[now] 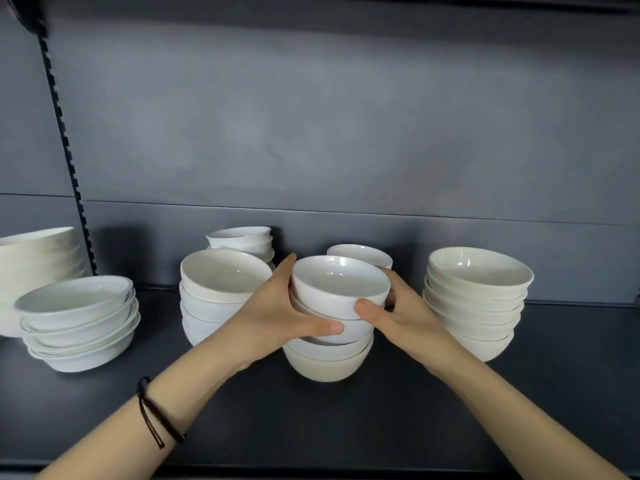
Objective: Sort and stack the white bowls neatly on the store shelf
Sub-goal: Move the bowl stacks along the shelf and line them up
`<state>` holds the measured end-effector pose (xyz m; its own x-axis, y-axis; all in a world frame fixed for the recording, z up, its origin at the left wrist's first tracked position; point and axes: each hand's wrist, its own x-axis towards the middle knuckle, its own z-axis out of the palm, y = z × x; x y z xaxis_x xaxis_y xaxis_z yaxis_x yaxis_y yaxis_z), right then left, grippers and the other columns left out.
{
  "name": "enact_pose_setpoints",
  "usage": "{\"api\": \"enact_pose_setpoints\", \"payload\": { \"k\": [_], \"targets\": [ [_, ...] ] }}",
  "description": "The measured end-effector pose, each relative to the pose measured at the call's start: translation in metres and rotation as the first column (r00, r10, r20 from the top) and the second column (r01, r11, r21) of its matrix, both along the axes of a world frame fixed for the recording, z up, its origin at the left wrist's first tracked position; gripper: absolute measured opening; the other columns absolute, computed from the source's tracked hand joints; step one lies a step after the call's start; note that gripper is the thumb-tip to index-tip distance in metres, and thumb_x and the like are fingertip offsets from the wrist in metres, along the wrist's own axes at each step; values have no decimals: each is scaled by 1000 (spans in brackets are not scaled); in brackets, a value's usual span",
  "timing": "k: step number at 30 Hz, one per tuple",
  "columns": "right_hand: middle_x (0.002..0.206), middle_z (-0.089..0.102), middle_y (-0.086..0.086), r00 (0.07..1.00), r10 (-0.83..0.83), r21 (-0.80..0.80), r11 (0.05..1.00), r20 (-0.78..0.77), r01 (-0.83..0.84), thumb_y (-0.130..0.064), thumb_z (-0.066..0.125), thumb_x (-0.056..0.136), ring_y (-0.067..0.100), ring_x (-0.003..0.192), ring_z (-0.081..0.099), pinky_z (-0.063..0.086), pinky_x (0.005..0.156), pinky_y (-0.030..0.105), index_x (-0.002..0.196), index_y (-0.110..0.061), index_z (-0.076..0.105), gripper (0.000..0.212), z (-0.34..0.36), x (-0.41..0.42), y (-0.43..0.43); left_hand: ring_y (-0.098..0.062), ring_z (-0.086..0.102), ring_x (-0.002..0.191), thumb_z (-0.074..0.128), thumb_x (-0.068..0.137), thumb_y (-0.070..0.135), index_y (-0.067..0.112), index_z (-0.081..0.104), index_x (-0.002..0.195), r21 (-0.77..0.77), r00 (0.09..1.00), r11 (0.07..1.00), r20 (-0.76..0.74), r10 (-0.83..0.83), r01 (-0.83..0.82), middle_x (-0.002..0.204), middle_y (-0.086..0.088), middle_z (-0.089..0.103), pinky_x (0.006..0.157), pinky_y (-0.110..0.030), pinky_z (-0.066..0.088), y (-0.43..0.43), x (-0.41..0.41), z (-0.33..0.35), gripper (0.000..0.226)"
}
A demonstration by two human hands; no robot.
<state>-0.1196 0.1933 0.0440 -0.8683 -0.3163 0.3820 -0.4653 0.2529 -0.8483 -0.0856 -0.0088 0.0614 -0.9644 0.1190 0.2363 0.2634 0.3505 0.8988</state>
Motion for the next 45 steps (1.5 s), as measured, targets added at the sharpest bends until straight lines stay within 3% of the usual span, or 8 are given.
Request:
{"api": "enact_pose_setpoints", "payload": {
  "k": [3, 7, 12, 20, 24, 27, 32, 45],
  "targets": [
    [120, 63, -19, 999, 33, 12, 999, 17, -33, -57, 76, 71, -12, 105, 58, 46, 77, 5, 128, -36, 49, 68, -3, 0, -3, -1, 40, 127, 90, 62, 26, 24, 4, 154, -32, 999, 999, 37, 13, -12, 143, 17, 40, 88, -13, 40, -3, -1, -3, 126],
    [112, 61, -26, 999, 33, 30, 999, 9, -33, -50, 65, 65, -21, 98, 56, 44, 73, 2, 113, -46, 45, 52, -3, 4, -4, -3, 37, 134, 89, 48, 42, 26, -4, 154, -39, 998, 999, 59, 0, 2, 145, 18, 38, 103, -20, 35, -5, -2, -12, 141],
    [118, 58, -26, 994, 99, -16, 995, 42, -98, -49, 64, 69, -17, 104, 55, 45, 77, 3, 119, -47, 40, 56, -9, 4, -8, -3, 35, 136, 87, 47, 47, 32, -7, 152, -20, 999, 1000, 47, 1, 0, 149, 18, 34, 111, -26, 34, -7, -3, -19, 142],
    [121, 51, -26, 975, 185, -85, 981, 120, -175, -37, 61, 74, -24, 100, 52, 43, 77, 1, 123, -41, 34, 56, -8, 9, -4, 1, 37, 133, 87, 43, 46, 31, 0, 153, 40, 1000, 999, -2, 14, -14, 146, 21, 35, 105, -21, 36, -1, -4, -27, 142],
    [127, 38, -32, 982, 166, -86, 984, 92, -159, -42, 68, 75, -30, 102, 46, 42, 79, 1, 145, -38, 6, 94, -16, 7, 9, 19, 44, 117, 87, 41, 47, 37, 7, 151, 99, 1000, 995, -15, -14, 15, 123, 41, 46, 93, -11, 42, 9, -4, -34, 137],
    [127, 42, -40, 977, 204, -43, 979, 68, -202, -37, 79, 73, -24, 115, 44, 42, 86, 3, 148, -34, 0, 109, -25, 3, 22, 20, 45, 116, 89, 44, 45, 42, 8, 150, 103, 998, 993, -18, -53, 54, 116, 48, 49, 100, -18, 42, 13, -4, -39, 133],
    [117, 32, -60, 970, 233, 24, 972, 67, -235, 1, 82, 71, -30, 120, 31, 36, 88, -2, 139, -45, -2, 117, -31, 5, 33, 25, 42, 116, 92, 55, 28, 51, 5, 146, 40, 984, 984, 2, -176, 175, 118, 55, 43, 87, -2, 40, 9, -5, -41, 128],
    [117, 42, -56, 986, 158, -61, 986, 57, -155, 4, 84, 63, -27, 114, 43, 46, 82, 6, 137, -58, 7, 124, -37, 5, 36, 21, 46, 114, 84, 63, -1, 47, 14, 142, 95, 984, 980, -61, -169, 175, 129, 37, 44, 84, -7, 45, 18, -8, -45, 115]
  ]
}}
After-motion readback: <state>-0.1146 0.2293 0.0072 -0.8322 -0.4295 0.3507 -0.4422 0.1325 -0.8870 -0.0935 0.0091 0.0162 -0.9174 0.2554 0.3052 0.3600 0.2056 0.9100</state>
